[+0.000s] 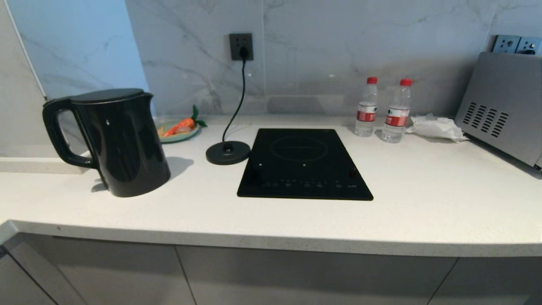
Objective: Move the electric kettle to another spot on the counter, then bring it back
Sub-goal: Grab the kettle
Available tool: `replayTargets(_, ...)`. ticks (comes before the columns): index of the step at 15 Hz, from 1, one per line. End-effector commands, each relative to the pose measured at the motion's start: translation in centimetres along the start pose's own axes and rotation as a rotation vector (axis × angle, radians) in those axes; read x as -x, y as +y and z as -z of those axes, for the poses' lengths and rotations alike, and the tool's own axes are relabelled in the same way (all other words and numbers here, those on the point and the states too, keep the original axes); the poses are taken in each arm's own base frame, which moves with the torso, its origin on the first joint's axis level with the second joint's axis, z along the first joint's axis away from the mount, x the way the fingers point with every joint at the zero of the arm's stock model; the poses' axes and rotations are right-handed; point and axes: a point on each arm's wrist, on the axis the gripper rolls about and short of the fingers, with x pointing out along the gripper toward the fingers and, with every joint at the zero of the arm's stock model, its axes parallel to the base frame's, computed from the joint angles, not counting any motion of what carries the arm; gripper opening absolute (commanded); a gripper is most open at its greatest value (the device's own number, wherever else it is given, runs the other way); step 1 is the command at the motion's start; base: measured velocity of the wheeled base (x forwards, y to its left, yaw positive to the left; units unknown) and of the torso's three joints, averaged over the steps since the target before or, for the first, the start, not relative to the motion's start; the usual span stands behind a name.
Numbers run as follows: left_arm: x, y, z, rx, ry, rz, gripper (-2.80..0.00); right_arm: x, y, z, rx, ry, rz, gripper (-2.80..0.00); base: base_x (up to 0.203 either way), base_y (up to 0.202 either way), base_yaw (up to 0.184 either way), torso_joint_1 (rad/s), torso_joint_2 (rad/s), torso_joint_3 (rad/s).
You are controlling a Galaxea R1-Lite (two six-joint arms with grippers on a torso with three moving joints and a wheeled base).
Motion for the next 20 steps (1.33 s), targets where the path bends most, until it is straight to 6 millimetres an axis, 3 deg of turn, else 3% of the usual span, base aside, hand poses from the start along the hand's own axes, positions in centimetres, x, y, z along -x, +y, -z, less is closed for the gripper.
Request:
replayTargets(1,-0.01,0.0,0.04,0.0,0.002,0.0,-2.8,0.0,0.0,0.0,0.0,0.0,0.0,-2.8,0.0,0.0,0.0,0.11,-0.48,-0.377)
replayTargets(15,-0.01,0.0,0.04,0.0,0.002,0.0,-2.8,0.0,0.0,0.01,-0.004,0.001,0.003,-2.8,0.0,0.0,0.0,0.175,-0.55,-0.375)
replayTargets(20,-0.01,0.0,0.04,0.0,0.002,0.0,-2.8,0.0,0.0,0.02,-0.004,0.001,0.003,-2.8,0.0,0.0,0.0,0.172,-0.42,-0.254)
